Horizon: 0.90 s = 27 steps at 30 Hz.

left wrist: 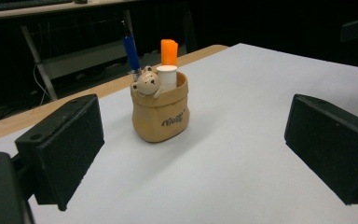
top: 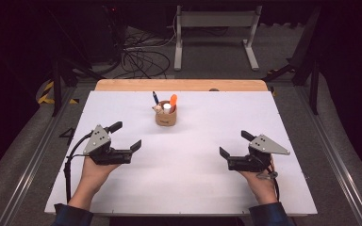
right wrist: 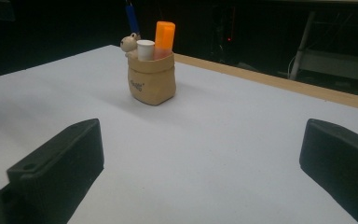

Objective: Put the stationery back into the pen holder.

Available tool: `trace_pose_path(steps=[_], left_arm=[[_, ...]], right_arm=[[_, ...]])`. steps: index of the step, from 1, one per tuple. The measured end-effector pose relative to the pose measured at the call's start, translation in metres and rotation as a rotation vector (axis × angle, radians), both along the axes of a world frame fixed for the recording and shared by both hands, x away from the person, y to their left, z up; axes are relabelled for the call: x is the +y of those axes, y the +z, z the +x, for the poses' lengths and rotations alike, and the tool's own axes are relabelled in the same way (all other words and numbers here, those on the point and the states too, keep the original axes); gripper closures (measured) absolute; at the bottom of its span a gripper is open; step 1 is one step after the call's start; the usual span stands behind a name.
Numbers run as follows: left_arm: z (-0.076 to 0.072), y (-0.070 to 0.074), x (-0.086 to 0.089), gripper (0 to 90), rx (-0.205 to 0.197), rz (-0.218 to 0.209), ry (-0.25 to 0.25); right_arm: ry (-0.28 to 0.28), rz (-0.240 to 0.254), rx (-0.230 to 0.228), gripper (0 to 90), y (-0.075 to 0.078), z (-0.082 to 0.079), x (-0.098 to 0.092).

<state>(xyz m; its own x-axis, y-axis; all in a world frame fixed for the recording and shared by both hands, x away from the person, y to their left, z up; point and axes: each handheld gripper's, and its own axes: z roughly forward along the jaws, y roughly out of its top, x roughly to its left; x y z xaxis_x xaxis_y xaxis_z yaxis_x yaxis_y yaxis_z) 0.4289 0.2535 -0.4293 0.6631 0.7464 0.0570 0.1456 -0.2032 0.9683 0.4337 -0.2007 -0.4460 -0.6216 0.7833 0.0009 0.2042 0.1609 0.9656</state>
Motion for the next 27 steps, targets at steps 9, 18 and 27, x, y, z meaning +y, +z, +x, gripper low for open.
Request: trace_pose_path(steps=[9,18,27], left_arm=[[-0.007,-0.004,0.006,5.4,-0.001,-0.008,0.004],[-0.012,-0.009,0.012,5.4,0.004,-0.020,0.015],[-0.015,-0.011,0.015,5.4,-0.001,-0.022,0.021]], right_arm=[[-0.008,0.010,0.001,0.1,-0.003,-0.002,-0.005],[-0.013,0.013,-0.001,0.1,-0.005,-0.005,-0.010],[-0.022,0.010,0.004,0.1,-0.009,-0.006,-0.013]])
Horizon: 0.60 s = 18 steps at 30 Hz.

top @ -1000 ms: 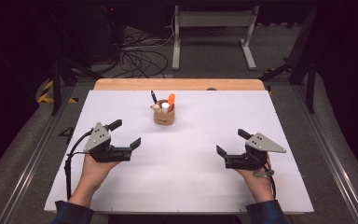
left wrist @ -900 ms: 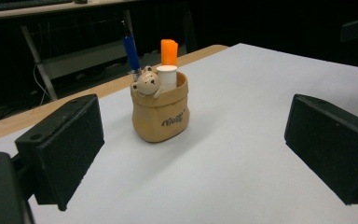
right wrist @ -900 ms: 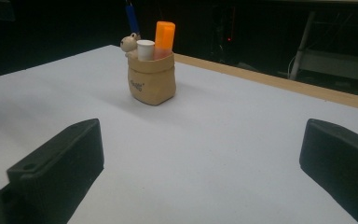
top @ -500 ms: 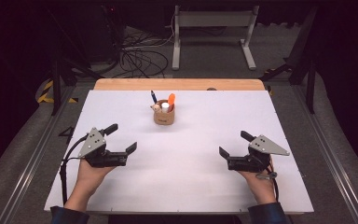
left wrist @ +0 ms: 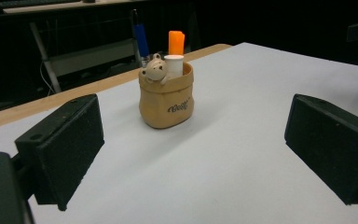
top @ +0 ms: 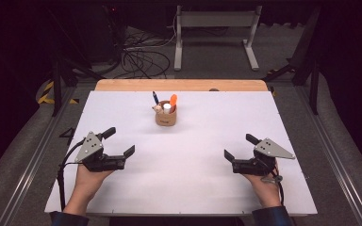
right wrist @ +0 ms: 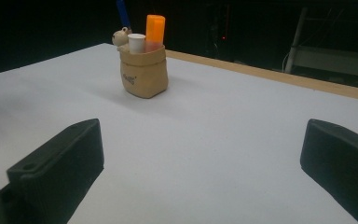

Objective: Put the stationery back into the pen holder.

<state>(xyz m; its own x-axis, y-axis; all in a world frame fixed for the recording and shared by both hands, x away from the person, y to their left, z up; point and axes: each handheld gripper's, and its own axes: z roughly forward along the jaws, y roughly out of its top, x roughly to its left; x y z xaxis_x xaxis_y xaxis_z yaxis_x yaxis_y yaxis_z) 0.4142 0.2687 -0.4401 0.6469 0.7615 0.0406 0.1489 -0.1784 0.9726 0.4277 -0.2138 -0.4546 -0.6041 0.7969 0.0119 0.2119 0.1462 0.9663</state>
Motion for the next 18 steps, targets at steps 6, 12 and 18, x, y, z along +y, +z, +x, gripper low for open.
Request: trace_pose_path(steps=[6,12,18], left_arm=[[-0.0002,-0.0006,0.0026,5.4,-0.002,0.000,0.003],[-0.0007,-0.0026,0.0051,5.4,0.006,0.004,0.007],[-0.0019,-0.0045,0.0070,5.4,0.009,0.009,0.004]], right_arm=[[-0.004,0.004,-0.001,0.1,-0.0002,0.0008,-0.0023],[-0.007,0.001,-0.003,0.1,-0.0004,0.0014,-0.0041],[-0.011,-0.002,0.001,0.1,-0.0009,0.0018,-0.0053]])
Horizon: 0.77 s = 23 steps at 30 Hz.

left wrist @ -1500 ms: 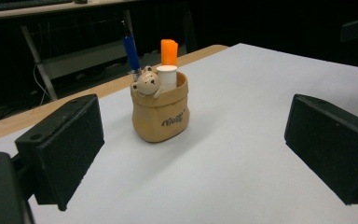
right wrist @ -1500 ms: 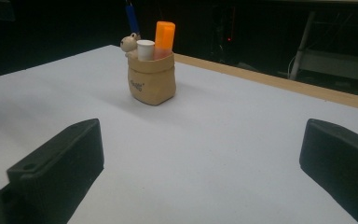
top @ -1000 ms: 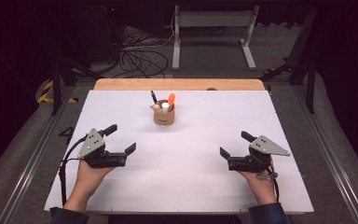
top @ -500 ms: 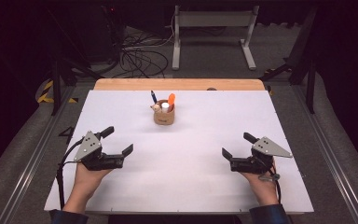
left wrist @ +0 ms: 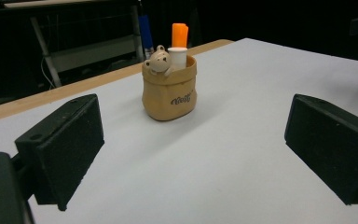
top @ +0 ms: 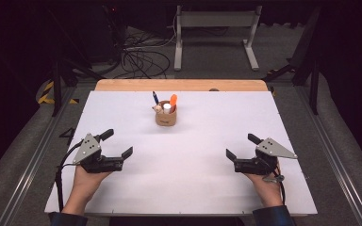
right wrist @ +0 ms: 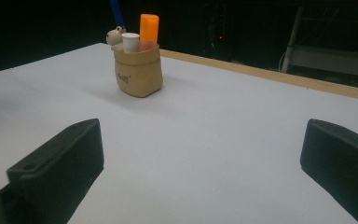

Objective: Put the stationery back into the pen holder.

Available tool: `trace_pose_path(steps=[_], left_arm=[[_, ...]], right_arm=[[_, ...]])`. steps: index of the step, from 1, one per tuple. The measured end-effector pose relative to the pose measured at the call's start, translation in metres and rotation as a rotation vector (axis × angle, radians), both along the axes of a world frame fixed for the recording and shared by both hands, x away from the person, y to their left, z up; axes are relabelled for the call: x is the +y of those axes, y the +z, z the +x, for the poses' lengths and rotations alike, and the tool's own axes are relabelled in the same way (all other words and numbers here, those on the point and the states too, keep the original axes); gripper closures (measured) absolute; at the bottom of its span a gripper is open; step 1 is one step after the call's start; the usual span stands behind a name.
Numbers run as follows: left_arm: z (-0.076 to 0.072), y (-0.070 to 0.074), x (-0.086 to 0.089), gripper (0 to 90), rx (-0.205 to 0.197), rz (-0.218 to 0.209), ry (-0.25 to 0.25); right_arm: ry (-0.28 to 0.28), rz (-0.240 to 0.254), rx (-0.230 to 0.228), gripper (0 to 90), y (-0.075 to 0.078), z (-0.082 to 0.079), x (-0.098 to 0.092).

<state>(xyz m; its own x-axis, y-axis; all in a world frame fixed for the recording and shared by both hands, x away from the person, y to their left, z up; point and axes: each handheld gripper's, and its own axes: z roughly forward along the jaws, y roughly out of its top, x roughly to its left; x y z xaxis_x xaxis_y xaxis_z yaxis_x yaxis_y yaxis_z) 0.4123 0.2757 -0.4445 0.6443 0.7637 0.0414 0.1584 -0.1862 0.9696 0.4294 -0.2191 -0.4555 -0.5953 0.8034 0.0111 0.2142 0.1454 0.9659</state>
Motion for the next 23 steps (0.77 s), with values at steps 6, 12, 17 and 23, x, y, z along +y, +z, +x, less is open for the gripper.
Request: trace_pose_path(steps=[6,12,17,23], left_arm=[[-0.0006,-0.0014,0.0020,5.5,0.005,0.000,0.010],[-0.0009,-0.0023,0.0032,5.4,0.005,0.004,0.011],[-0.0014,-0.0032,0.0048,5.7,0.008,0.010,0.017],[-0.0007,-0.0049,0.0047,5.7,0.012,0.018,0.008]], right_arm=[[0.003,-0.007,0.012,0.1,-0.0003,0.0009,-0.0019],[0.001,-0.011,0.014,0.1,-0.0007,0.0014,-0.0043],[0.006,-0.010,0.014,0.1,-0.0005,0.0013,-0.0042],[0.010,-0.010,0.013,0.1,-0.0010,0.0014,-0.0039]])
